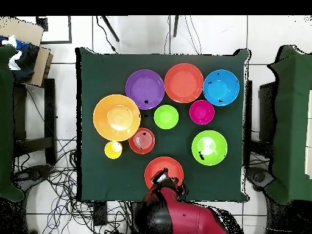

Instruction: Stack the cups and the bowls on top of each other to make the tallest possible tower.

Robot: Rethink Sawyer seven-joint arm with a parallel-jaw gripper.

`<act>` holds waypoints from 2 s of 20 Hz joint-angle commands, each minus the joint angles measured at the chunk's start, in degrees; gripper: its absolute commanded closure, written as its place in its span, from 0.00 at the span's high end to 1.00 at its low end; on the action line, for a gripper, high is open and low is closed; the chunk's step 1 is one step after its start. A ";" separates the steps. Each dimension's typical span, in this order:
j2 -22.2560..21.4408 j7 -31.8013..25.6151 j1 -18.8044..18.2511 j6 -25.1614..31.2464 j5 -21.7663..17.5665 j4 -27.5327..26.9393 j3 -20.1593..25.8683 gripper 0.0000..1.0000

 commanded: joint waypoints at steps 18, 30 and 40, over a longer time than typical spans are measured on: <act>17.89 4.19 10.87 -13.36 -6.21 -3.29 -4.01 1.00; 22.16 3.07 10.49 -18.63 -5.80 -4.04 -5.59 1.00; 21.68 2.45 8.81 -18.94 -6.91 -3.62 -5.22 1.00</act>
